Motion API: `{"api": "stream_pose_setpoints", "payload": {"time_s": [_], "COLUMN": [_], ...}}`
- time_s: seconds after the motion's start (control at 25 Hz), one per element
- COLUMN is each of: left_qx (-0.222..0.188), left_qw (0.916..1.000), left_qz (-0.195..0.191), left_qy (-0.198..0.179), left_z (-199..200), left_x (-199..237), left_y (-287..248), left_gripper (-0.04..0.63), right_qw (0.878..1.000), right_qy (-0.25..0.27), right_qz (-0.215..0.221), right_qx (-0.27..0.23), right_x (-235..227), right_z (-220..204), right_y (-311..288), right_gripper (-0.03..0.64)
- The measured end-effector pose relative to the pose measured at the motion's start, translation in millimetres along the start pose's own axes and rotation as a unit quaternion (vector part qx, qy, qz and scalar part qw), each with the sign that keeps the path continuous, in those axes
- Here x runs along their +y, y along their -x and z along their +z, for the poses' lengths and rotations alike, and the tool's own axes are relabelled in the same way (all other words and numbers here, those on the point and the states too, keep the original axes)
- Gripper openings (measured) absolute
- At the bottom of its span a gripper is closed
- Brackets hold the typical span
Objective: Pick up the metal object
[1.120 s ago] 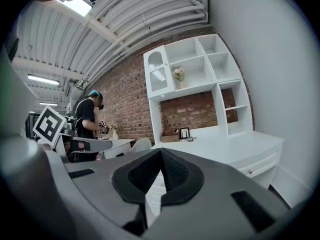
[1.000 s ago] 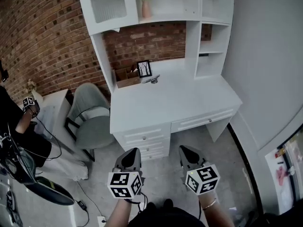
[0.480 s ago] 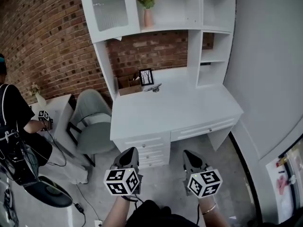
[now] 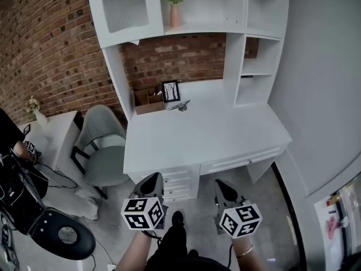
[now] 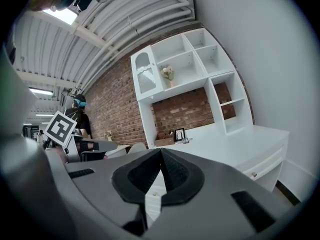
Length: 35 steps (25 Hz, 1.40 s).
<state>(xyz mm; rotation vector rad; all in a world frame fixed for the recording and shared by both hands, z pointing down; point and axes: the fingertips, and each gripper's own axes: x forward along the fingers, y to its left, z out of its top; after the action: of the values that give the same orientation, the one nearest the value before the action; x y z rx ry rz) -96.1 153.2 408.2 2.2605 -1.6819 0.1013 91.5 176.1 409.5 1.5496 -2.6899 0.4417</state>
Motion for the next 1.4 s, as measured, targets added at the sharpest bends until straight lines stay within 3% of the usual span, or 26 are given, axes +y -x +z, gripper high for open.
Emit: {"api": "stream_pose_setpoints", "payload": {"time_s": [0.76, 1.12, 1.4], "left_qx": [0.056, 0.089, 0.113], "left_qw": [0.997, 0.9937, 0.9922], "left_qz": [-0.044, -0.065, -0.052], "left_qy": [0.031, 0.018, -0.012], "left_z": [40, 43, 41], "left_x": [116, 129, 129], "left_y": [-238, -326, -387], "left_gripper": [0.012, 0.054, 0.086], "right_qw": [0.999, 0.997, 0.998], "right_qy": [-0.003, -0.001, 0.006], "right_qz": [-0.017, -0.044, -0.024], "right_qx": [0.046, 0.059, 0.066], "right_x": [-57, -94, -124], "right_z": [30, 40, 51], "right_y": [-244, -298, -335], "right_gripper": [0.005, 0.005, 0.005]}}
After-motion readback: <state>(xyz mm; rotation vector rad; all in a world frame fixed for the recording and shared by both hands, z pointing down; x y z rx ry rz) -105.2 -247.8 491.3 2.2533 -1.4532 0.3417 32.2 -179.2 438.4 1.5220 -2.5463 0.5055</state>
